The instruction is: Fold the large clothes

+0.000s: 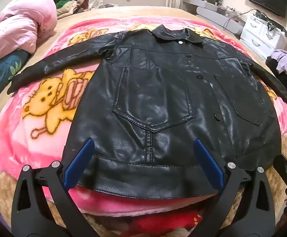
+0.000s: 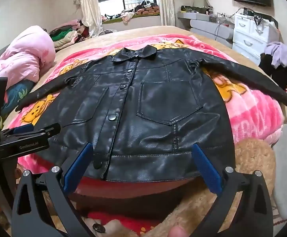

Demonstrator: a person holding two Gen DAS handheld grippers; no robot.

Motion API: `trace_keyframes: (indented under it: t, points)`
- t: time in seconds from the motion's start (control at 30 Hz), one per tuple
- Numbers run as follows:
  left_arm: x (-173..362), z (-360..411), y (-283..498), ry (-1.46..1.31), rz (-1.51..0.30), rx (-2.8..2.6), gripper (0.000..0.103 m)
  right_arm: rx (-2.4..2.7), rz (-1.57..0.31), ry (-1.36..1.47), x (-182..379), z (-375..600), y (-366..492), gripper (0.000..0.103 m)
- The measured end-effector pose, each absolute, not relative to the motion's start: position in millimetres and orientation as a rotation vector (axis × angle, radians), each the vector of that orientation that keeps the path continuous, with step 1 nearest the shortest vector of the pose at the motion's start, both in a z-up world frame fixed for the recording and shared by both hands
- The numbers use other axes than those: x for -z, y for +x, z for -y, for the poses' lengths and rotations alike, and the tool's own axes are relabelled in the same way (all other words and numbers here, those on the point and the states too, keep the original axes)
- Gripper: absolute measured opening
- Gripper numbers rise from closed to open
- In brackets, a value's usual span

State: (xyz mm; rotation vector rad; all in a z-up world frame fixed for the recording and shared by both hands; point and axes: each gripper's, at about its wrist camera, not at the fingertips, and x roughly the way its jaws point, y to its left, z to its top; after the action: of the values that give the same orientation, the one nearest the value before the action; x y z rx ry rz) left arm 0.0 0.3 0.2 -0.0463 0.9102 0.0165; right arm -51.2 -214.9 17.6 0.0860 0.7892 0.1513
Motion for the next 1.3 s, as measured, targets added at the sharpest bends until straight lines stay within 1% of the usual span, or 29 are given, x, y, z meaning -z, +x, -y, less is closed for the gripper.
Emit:
trace_keyframes:
  t: [0.03, 0.33, 0.37, 0.47, 1.3]
  points:
    - [-0.2, -0.3, -0.1, -0.045, -0.910, -0.018, 0.094, -0.139, -0.761, 0.054, -19.2, 213.1, -52.6, 0.099]
    - [0.3, 4.0, 1.5, -0.047, -0.913, -0.020, 0.094, -0.130, -0.776, 0.109, -19.1, 215.3, -54.7, 0.099]
    - [-0.4, 5.7, 1.1, -0.048, -0.911, -0.020, 0.094, -0.150, -0.769, 0.065, -25.2, 213.7, -53.1, 0.099]
    - [-1.2, 9.6, 0.6, -0.047, -0.913, -0.021, 0.094, -0.154, -0.765, 0.052, -25.9, 209.9, -54.0, 0.099]
    - [-5.6, 10.2, -1.0, -0.031, -0.907, -0.013, 0.094, -0.156, -0.764, 0.043, -23.8, 207.3, -55.1, 0.099]
